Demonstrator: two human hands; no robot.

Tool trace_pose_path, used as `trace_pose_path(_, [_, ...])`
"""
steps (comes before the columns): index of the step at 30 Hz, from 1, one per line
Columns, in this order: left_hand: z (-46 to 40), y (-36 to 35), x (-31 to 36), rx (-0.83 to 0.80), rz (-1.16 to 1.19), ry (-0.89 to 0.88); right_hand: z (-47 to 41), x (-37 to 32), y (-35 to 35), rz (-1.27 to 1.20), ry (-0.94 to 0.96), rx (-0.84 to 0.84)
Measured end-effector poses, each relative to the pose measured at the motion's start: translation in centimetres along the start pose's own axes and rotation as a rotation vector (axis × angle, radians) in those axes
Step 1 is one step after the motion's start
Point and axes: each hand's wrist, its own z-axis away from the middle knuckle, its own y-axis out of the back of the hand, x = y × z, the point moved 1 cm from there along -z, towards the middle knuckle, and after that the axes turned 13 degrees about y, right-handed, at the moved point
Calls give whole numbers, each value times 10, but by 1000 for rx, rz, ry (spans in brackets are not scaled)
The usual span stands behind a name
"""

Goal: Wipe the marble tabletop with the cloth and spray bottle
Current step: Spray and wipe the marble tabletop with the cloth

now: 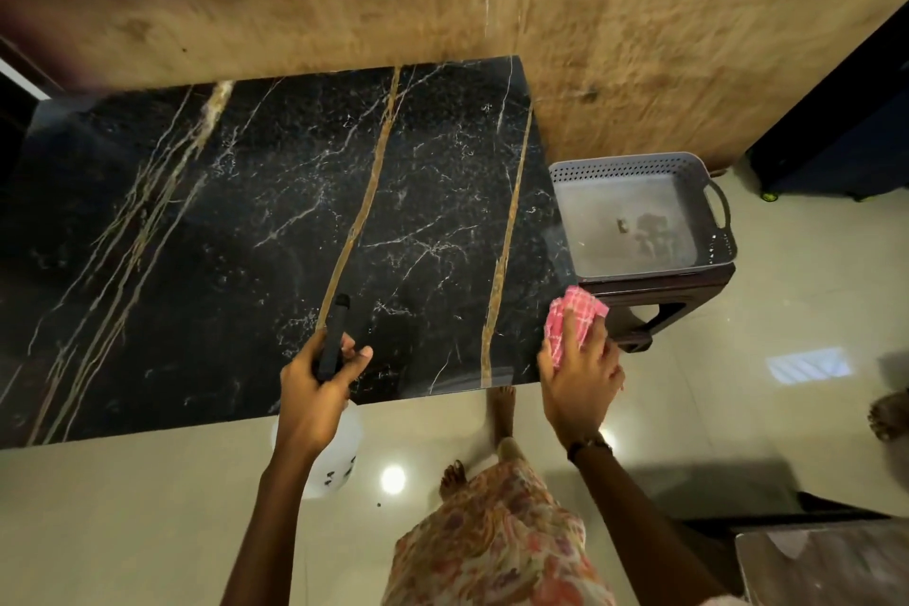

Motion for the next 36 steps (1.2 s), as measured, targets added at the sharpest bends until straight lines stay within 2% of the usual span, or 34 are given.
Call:
trace_pose_path(3, [2,5,-2,17,-8,6,40,-25,-13,59,220,34])
trace_pose_path(8, [4,10,-7,38,-29,22,56,-131,-30,-12,808,-78])
trace_pose_path(10, [4,11,-6,49,-40,23,50,-152,-35,7,945,-120])
trace_pose_path(12, [3,10,-4,44,-43,18,40,-139,-33,57,1025,-136])
trace_pose_path(14, [0,6,-2,27,-27,14,32,-101,-25,79,982,-104])
trace_pose_path(16, [-3,-1,3,2,-10,15,26,-51,-16,48,800,-72])
trace_pose_path(19, [-10,-14,12,-22,13,16,19,12,-2,13,529,-120])
trace_pose_path(21, [-15,-26,22,-45,24,6,14,29,3,-14,455,-160])
trace_pose_path(27, [-37,-70,50,-105,-62,-43,-56,12,7,-85,320,-107])
trace_pose_path(36, [-99,-122,93,-57,-55,-70,-207,-22,3,-94,336,-114])
